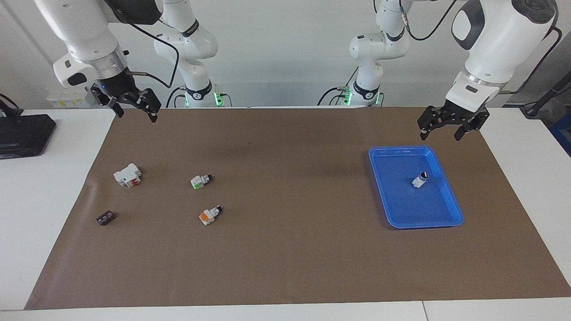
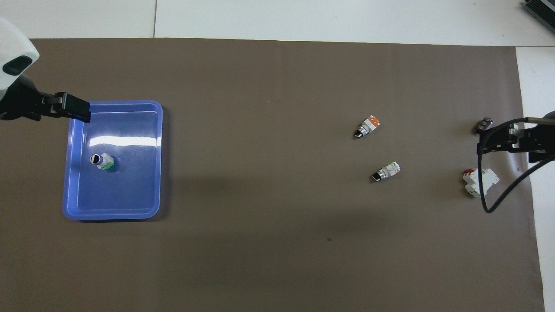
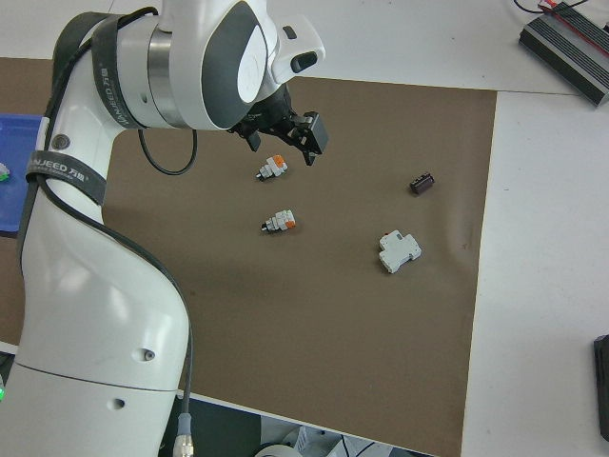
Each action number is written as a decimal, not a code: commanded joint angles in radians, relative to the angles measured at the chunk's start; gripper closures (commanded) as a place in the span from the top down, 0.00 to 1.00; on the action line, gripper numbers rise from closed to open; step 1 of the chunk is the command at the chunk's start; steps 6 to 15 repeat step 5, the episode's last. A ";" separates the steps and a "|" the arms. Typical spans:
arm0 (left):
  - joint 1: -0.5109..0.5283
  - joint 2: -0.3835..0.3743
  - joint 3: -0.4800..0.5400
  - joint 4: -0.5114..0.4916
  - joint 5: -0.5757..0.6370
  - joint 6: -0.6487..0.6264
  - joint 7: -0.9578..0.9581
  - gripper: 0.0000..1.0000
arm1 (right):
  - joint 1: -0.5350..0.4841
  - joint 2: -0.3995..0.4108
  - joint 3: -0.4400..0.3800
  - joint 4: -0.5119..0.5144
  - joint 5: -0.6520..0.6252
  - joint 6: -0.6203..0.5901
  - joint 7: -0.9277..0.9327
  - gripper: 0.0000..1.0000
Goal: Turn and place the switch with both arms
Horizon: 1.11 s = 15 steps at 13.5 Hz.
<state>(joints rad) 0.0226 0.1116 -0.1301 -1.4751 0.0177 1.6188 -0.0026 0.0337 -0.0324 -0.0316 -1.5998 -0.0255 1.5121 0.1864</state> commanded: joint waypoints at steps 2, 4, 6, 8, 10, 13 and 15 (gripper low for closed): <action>0.008 -0.033 -0.002 -0.044 -0.012 0.030 0.001 1.00 | 0.000 -0.032 0.002 -0.043 -0.007 0.016 -0.015 1.00; 0.008 -0.033 0.000 -0.044 -0.012 0.030 0.001 1.00 | 0.000 -0.037 0.002 -0.046 -0.007 0.016 -0.013 1.00; 0.008 -0.033 -0.002 -0.044 -0.012 0.030 0.001 1.00 | 0.000 -0.038 0.002 -0.049 -0.007 0.016 -0.015 1.00; 0.008 -0.033 -0.002 -0.044 -0.012 0.030 0.001 1.00 | 0.000 -0.038 0.002 -0.049 -0.007 0.016 -0.015 1.00; 0.008 -0.033 -0.002 -0.044 -0.012 0.030 0.001 1.00 | 0.000 -0.038 0.002 -0.049 -0.007 0.016 -0.015 1.00; 0.008 -0.033 -0.002 -0.044 -0.012 0.030 0.001 1.00 | 0.000 -0.038 0.002 -0.049 -0.007 0.016 -0.015 1.00; 0.008 -0.033 -0.002 -0.044 -0.012 0.030 0.001 1.00 | 0.000 -0.038 0.002 -0.049 -0.007 0.016 -0.015 1.00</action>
